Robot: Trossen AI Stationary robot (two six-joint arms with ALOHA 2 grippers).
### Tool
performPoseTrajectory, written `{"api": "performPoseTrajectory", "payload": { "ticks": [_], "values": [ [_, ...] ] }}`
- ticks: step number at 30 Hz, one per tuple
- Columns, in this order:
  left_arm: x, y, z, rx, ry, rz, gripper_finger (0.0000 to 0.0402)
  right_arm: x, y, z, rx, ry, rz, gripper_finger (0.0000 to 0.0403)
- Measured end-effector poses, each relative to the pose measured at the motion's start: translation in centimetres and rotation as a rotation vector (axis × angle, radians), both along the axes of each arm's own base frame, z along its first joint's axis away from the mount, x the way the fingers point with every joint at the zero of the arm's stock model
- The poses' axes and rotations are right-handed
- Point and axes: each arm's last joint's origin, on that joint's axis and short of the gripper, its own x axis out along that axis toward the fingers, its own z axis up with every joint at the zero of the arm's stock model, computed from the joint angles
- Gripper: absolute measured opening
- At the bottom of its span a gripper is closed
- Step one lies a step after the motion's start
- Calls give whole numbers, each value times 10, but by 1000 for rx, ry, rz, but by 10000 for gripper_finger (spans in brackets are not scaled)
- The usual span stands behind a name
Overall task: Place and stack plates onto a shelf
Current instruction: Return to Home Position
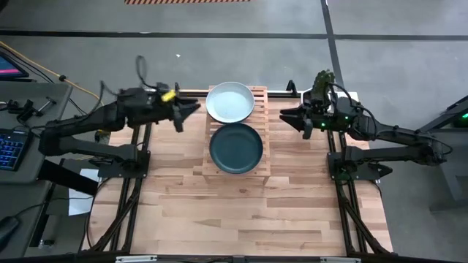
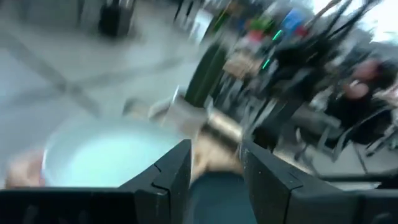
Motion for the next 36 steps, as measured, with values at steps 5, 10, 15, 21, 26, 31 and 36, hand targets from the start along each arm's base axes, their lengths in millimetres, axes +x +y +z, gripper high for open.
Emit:
{"api": "performPoseTrajectory", "payload": {
  "ticks": [5, 10, 15, 21, 26, 31, 36],
  "values": [
    [-5, -9, 12, 136, -209, -47, 125, 0, 0, 7, -21, -74, 2, 157],
    [7, -26, -22, 138, -319, -145, 124, 0, 0, 11, -31, -105, 4, 157],
    [5, -32, -36, 133, -418, -163, 124, 0, 0, 11, -35, -107, 5, 157],
    [-7, -31, -29, 169, -443, -151, 124, 0, 0, 11, -52, -104, 5, 157],
    [-20, -31, -29, 179, -397, -130, 124, 0, 0, 11, -100, -95, 3, 157],
    [-30, -31, -31, 177, -357, -130, 118, 0, 0, 11, -115, -92, 2, 157],
    [-31, -31, -32, 192, -337, -112, 85, 0, 0, 11, -114, -92, 2, 157]
  ]
}}
